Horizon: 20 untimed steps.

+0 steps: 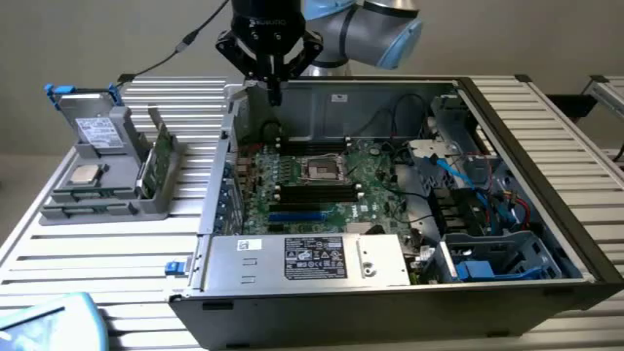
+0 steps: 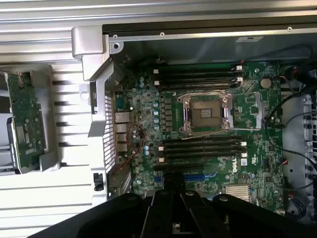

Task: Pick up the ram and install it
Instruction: 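Reach for the ram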

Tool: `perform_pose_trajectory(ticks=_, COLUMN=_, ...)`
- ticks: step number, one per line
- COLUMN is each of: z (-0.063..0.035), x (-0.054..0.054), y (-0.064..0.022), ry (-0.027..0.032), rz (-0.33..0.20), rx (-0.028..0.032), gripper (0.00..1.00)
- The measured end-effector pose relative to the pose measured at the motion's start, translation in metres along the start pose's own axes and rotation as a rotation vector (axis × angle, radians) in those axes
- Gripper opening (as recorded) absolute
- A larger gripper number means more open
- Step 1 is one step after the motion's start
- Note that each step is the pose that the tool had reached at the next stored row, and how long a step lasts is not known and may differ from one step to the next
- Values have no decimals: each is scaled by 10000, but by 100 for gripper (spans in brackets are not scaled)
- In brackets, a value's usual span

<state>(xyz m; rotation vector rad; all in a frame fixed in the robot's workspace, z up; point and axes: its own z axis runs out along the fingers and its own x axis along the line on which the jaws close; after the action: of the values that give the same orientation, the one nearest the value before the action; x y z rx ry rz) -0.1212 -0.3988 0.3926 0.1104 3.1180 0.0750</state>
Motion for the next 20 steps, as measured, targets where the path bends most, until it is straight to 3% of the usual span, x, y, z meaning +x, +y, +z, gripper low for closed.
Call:
perform_pose_trajectory(ticks=8, z=-2, x=22, y=-2, ry=1, rz=1, rx=0, gripper=11)
perform_pose_trajectory(ticks=12, z=-5, x=204, y=-14, ry=3, rz=1, rx=-34, gripper=11)
perform_pose_trajectory(ticks=20, z=-13, x=565, y=-40, ry=12, rz=3, rx=-164, gripper=11)
